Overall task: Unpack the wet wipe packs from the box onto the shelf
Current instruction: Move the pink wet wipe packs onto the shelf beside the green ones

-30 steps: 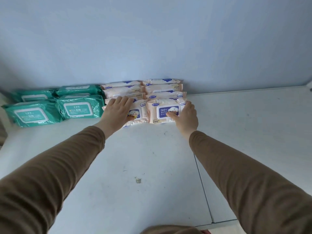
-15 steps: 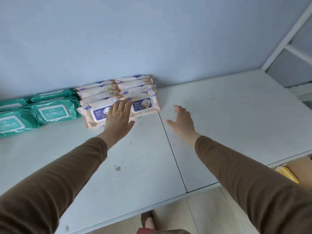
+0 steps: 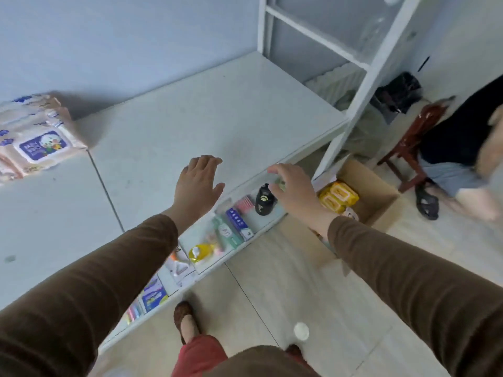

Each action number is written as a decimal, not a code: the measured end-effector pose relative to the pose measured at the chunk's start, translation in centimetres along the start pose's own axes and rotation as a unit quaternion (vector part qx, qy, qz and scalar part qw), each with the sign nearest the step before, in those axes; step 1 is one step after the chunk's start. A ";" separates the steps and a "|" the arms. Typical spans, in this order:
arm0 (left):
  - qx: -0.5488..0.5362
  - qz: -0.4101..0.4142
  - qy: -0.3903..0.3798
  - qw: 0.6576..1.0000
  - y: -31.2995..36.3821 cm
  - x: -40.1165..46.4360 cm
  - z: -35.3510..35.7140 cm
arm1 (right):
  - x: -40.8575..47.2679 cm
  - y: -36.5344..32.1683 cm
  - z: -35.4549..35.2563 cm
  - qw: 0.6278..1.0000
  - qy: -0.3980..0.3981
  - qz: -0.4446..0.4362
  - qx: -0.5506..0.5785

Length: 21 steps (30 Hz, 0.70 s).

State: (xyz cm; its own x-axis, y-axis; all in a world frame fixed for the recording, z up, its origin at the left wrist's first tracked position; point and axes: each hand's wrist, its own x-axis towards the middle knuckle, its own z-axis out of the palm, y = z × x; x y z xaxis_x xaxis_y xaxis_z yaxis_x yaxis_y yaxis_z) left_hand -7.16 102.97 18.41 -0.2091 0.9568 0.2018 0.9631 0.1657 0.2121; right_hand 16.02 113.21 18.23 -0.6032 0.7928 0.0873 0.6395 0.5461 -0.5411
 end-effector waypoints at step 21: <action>-0.086 0.007 -0.343 0.935 27.0 10.1 29.5 | -5.0 42.6 -5.4 0.914 -0.150 0.368 0.077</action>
State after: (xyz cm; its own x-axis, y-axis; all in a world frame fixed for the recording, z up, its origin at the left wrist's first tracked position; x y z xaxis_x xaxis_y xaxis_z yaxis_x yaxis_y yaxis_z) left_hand 21.72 124.11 -2.08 0.0173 0.8964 -0.4429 0.9109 0.1685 0.3766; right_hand 48.82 133.99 -0.71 -0.1543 0.8077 -0.5691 0.8642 -0.1689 -0.4740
